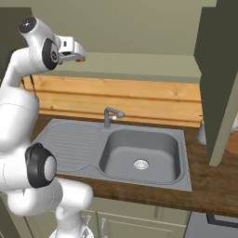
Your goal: From the different types of pastries on the counter, select a croissant and place it on the cutting board. Then retrieve a jar of jam from the cabinet and place it alongside the croissant on the cutting board.
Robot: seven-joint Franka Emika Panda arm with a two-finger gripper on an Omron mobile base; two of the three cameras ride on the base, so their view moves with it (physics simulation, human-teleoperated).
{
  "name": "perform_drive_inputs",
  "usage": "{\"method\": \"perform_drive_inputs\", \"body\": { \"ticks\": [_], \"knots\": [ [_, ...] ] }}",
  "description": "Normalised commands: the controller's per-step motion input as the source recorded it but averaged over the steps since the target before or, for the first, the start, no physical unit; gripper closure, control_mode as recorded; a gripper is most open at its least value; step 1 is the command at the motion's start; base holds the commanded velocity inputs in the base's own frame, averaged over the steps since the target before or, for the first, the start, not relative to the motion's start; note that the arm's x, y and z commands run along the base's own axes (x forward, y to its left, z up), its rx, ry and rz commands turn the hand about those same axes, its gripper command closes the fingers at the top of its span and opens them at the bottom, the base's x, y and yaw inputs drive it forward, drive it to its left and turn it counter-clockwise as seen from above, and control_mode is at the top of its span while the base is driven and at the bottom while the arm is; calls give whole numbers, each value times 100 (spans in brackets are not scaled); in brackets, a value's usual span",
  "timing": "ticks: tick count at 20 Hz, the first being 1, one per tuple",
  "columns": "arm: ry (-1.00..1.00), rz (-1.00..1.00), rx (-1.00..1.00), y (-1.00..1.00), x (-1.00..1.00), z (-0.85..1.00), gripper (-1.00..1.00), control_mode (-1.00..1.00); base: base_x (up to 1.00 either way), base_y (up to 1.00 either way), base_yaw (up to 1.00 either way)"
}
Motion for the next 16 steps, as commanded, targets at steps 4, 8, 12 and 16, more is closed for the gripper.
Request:
{"method": "perform_drive_inputs", "body": {
  "ticks": [4, 8, 12, 16],
  "knots": [
    [0, 0, 12, 0, 46, 0, -100, -100, 0, 0, 0],
    [0, 0, 13, 1, 39, 0, -100, -100, 0, 0, 0],
    [-2, 0, 10, 5, 17, 0, -100, -100, 0, 0, 0],
    [-3, 0, 4, 5, 5, 0, -100, -100, 0, 0, 0]
  ]
}}
